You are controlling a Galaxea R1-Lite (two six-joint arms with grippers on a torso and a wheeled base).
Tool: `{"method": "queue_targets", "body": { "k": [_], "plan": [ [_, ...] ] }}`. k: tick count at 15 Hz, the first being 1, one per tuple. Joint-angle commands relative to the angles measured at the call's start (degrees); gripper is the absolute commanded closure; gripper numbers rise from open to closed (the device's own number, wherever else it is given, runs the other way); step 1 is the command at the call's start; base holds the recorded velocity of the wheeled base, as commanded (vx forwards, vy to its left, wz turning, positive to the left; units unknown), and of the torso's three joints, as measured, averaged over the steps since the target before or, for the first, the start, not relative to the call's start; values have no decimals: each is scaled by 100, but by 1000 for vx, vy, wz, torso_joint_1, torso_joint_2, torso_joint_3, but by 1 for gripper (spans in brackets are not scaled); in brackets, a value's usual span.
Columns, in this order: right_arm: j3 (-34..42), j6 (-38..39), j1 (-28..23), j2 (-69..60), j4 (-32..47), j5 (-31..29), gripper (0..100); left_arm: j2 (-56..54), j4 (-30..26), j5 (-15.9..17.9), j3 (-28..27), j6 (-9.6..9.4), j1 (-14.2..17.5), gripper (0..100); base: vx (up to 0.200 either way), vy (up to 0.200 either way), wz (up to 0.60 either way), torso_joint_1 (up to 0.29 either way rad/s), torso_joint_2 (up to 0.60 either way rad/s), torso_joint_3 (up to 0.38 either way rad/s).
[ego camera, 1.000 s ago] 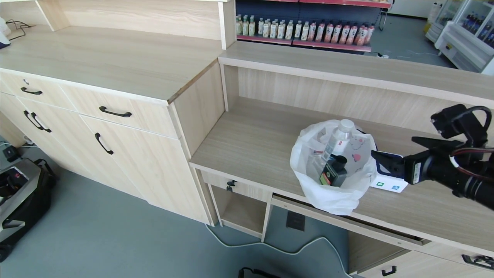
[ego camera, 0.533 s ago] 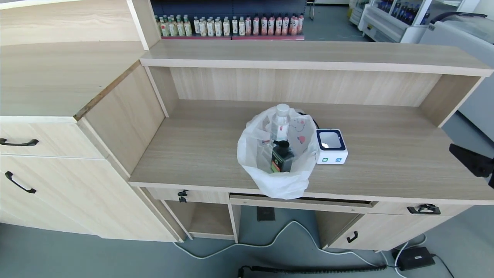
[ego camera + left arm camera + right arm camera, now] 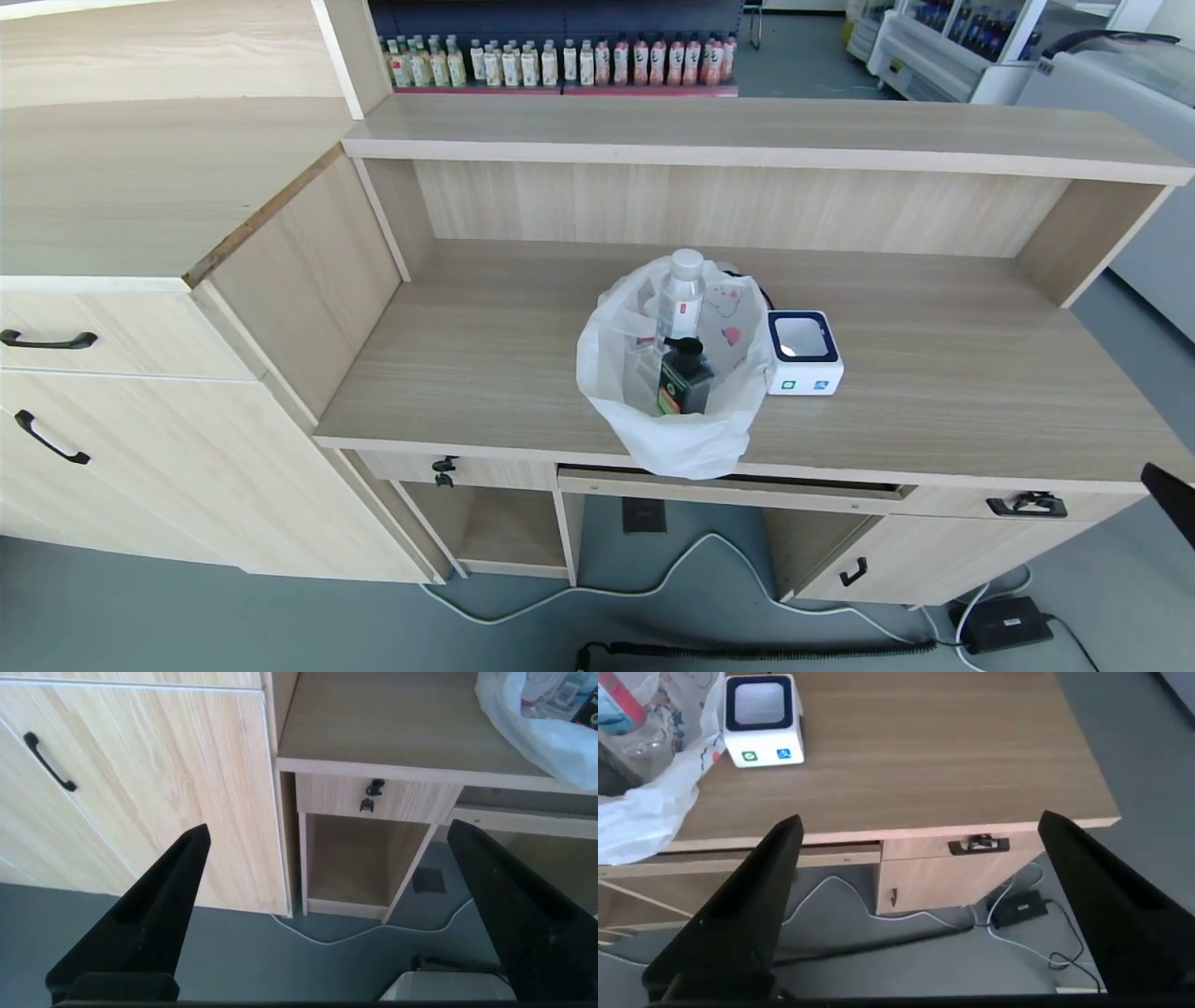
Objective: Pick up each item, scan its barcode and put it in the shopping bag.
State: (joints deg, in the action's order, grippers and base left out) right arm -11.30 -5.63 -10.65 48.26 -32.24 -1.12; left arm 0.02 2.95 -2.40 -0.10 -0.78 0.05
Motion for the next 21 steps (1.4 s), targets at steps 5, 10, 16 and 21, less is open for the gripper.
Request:
{"method": "queue_targets", "body": {
  "k": [5, 10, 16, 21],
  "plan": [
    [1130, 133, 670, -3508, 2627, -565, 0, -2, 4, -6, 1, -1, 4, 0, 0, 0, 0, 0, 0, 0],
    [1130, 387, 1057, -4826, 2890, -556, 0, -2, 4, -6, 1, -1, 4, 0, 0, 0, 0, 0, 0, 0],
    [1130, 1231, 1074, -4826, 3128, -547, 0, -2, 4, -6, 1, -1, 4, 0, 0, 0, 0, 0, 0, 0],
    [1130, 1266, 1065, -4826, 3137, -556, 0, -2, 4, 3, 1, -1, 4, 0, 0, 0, 0, 0, 0, 0]
  ]
}}
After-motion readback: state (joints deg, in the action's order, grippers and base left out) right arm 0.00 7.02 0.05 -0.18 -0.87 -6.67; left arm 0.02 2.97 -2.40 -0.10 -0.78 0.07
